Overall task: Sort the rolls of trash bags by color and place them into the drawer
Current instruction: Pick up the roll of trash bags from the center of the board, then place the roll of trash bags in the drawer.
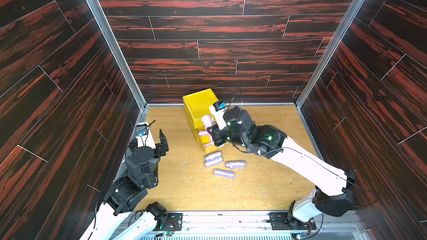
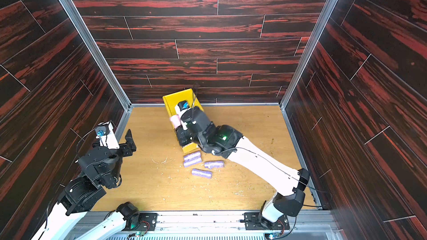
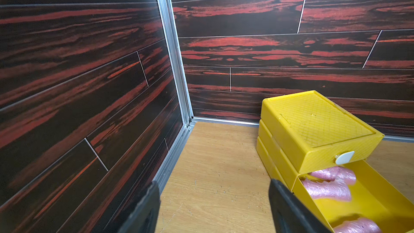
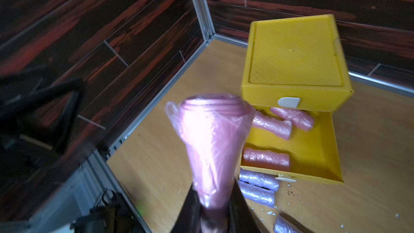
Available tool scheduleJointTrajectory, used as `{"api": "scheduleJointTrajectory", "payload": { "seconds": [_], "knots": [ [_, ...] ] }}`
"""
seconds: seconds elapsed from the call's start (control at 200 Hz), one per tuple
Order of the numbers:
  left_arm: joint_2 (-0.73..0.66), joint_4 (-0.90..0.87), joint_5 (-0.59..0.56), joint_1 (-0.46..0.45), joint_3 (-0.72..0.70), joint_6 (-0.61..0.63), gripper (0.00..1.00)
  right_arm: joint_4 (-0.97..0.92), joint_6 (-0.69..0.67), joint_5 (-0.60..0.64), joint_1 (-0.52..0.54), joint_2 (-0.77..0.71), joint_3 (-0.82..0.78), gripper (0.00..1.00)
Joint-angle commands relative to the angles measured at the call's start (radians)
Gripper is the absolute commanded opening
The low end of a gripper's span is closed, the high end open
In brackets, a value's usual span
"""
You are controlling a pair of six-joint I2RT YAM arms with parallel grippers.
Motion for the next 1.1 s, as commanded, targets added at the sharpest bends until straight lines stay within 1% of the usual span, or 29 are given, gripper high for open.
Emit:
{"api": "scheduleJointTrajectory", "payload": {
  "seconds": [0.0,0.135,0.2,0.281,0.331,0.396,0.441,0.516,0.531,0.551,0.666,0.752,0.892,1.097],
  "knots": [
    [0.000,0.012,-0.003,0.006,0.029,-0.013,0.80,-0.013,0.265,-0.026,-0.074,-0.003,-0.029,0.03],
    [-0.004,-0.002,-0.003,0.006,0.031,-0.018,0.80,0.072,0.528,-0.128,-0.146,-0.035,-0.134,0.03],
    [-0.009,-0.008,-0.006,0.007,0.036,-0.017,0.80,0.108,0.646,-0.143,-0.157,-0.043,-0.184,0.03],
    [-0.020,-0.026,-0.013,0.008,0.046,-0.018,0.80,0.140,0.823,-0.148,-0.158,-0.046,-0.246,0.02],
    [-0.028,-0.035,-0.017,0.008,0.055,-0.019,0.80,0.190,0.900,-0.160,-0.158,-0.045,-0.284,0.02],
    [-0.038,-0.048,-0.018,0.007,0.066,-0.023,0.80,0.203,1.014,-0.152,-0.157,-0.032,-0.300,0.02],
    [-0.046,-0.054,-0.020,0.007,0.072,-0.024,0.80,0.198,1.067,-0.131,-0.157,-0.016,-0.289,0.03],
    [-0.054,-0.068,-0.020,0.007,0.082,-0.023,0.80,0.121,1.163,-0.070,-0.157,0.013,-0.240,0.05],
    [-0.056,-0.070,-0.020,0.008,0.084,-0.023,0.80,0.105,1.208,-0.058,-0.158,0.019,-0.228,0.05],
    [-0.058,-0.074,-0.021,0.008,0.086,-0.022,0.80,0.086,1.230,-0.041,-0.158,0.027,-0.212,0.06],
    [-0.069,-0.085,-0.024,0.008,0.089,-0.019,0.80,0.022,1.297,0.055,-0.157,0.081,-0.137,0.06],
    [-0.073,-0.084,-0.025,0.008,0.085,-0.017,0.80,-0.035,1.317,0.100,-0.158,0.156,-0.057,0.05],
    [-0.074,-0.077,-0.022,0.007,0.074,-0.017,0.80,-0.180,1.327,0.106,-0.158,0.330,0.132,0.03],
    [-0.081,-0.076,-0.023,0.007,0.064,-0.006,0.80,-0.391,1.321,0.089,-0.160,0.581,0.454,0.01]
  ]
}}
